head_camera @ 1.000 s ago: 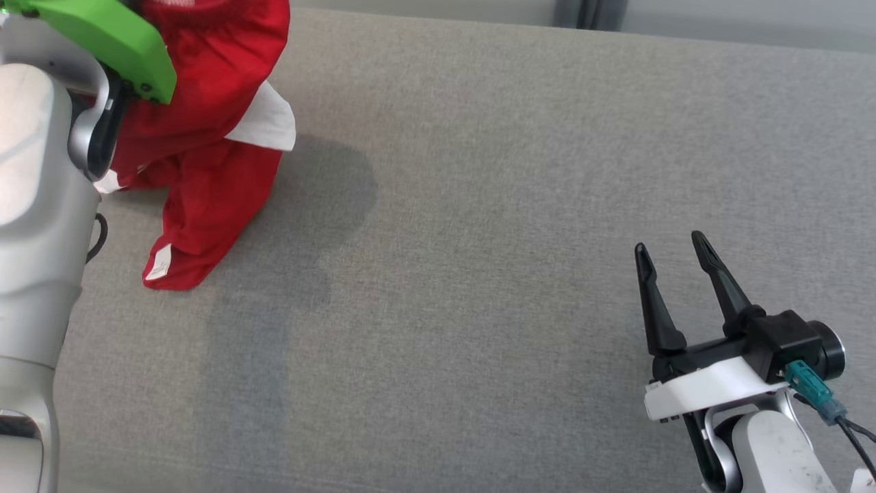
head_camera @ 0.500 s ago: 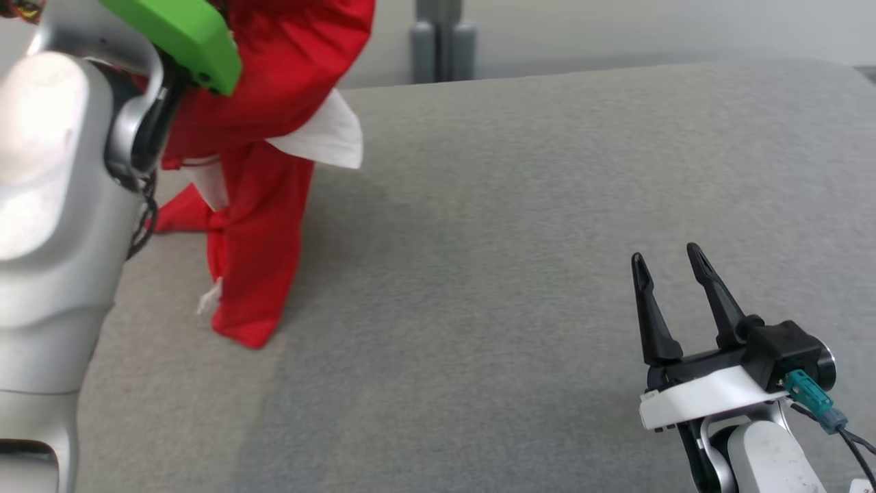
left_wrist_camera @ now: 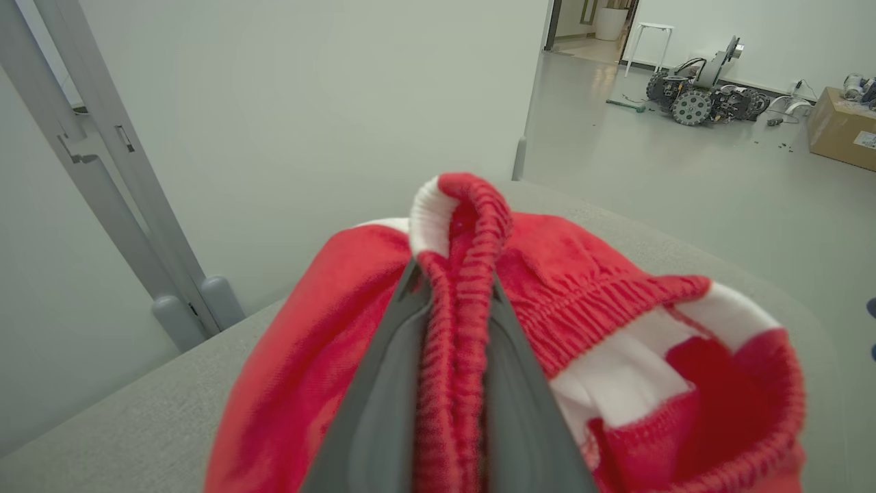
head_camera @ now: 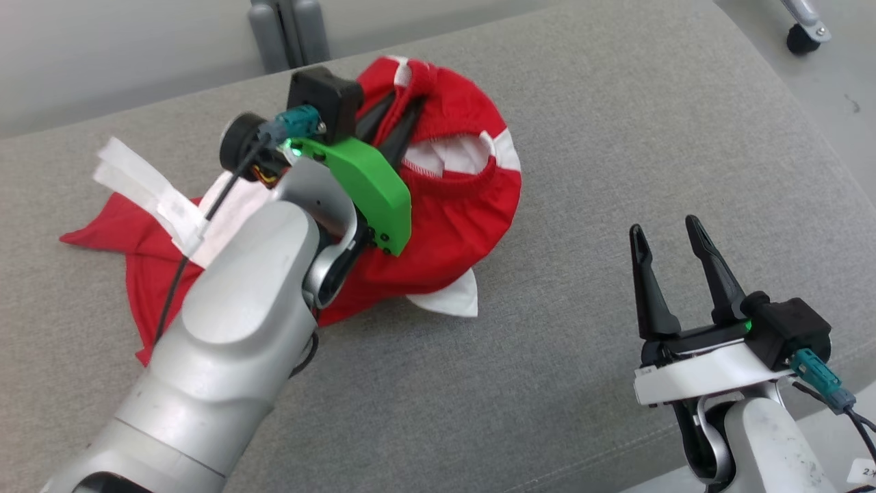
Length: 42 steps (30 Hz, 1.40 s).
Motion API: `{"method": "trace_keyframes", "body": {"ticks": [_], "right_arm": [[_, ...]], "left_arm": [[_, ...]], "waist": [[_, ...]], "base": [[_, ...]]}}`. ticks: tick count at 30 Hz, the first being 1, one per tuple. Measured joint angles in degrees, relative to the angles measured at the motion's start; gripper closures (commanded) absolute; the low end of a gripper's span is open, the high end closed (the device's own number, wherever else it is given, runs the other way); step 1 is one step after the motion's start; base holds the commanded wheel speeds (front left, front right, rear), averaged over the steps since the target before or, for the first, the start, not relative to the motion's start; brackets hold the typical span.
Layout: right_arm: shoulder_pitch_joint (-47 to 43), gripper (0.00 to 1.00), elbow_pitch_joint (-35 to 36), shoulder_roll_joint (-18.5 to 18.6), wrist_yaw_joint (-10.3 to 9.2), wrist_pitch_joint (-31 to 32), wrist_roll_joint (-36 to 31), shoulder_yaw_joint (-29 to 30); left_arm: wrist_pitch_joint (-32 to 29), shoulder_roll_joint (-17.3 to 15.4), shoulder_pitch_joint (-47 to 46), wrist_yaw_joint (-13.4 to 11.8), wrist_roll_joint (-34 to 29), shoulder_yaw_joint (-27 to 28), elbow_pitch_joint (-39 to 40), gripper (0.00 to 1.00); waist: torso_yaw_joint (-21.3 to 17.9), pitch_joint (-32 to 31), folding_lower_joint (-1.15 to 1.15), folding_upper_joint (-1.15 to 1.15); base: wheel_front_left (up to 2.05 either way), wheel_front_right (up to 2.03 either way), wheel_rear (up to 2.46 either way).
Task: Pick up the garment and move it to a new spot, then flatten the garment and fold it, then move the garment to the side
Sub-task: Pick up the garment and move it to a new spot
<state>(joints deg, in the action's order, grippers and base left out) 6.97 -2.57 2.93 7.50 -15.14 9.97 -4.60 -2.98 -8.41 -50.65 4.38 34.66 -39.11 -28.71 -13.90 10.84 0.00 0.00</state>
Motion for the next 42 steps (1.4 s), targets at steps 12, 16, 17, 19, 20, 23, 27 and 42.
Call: {"method": "trace_keyframes", "body": {"ticks": [12, 16, 17, 19, 20, 23, 27, 42], "right_arm": [[1.2, 0.0, -0.22, -0.01, 0.0, 0.0, 0.09, 0.12], [-0.27, 0.0, -0.68, -0.08, 0.0, 0.0, -0.74, 0.64], [-0.46, 0.0, -0.68, -0.05, 0.0, 0.0, -0.88, 0.88], [-0.97, 0.0, -0.71, -0.08, 0.0, 0.0, -1.25, 1.04], [-1.13, 0.0, -0.75, -0.09, 0.0, 0.0, -1.51, 1.05], [-1.86, 0.0, -0.77, -0.1, 0.0, 0.0, -2.14, 1.26], [-2.25, 0.0, -0.77, -0.1, 0.0, 0.0, -2.57, 1.33], [-2.46, 0.0, -0.46, -0.09, 0.0, 0.0, -3.74, 0.74]], "left_arm": [[14.44, 4.86, 2.11, 1.12, -2.96, -5.46, -16.08, 0.0], [17.46, 5.22, 2.15, -1.08, -3.33, -4.23, -14.58, 0.0], [17.73, 5.23, 2.25, -1.99, -3.66, -3.7, -13.68, 0.0], [17.96, 4.59, 3.58, -4.26, -4.78, -1.91, -10.84, 0.0], [18.01, 4.09, 4.61, -4.86, -5.45, -1.22, -9.23, 0.0], [18.02, 1.87, 9.58, -7.72, -6.93, 2.83, -3.11, 0.0], [18.11, -0.64, 17.57, -10.83, -7.0, 8.59, 0.75, 0.0], [9.35, -1.58, 18.6, -6.09, -1.89, 9.91, -16.48, 0.0]], "waist": [[-4.54, 6.61, 0.0, 0.0], [-4.02, 5.82, 0.0, 0.0], [-3.73, 5.61, 0.0, 0.0], [-2.81, 5.0, 0.0, 0.0], [-2.35, 4.72, 0.0, 0.0], [-0.38, 3.55, 0.0, 0.0], [3.07, 1.5, 0.0, 0.0], [7.95, 0.57, 0.0, 0.0]], "base": [[0.0, 0.0, 0.0], [0.0, 0.0, 0.0], [0.0, 0.0, 0.0], [0.0, 0.0, 0.0], [0.0, 0.0, 0.0], [0.0, 0.0, 0.0], [0.0, 0.0, 0.0], [0.0, 0.0, 0.0]]}}
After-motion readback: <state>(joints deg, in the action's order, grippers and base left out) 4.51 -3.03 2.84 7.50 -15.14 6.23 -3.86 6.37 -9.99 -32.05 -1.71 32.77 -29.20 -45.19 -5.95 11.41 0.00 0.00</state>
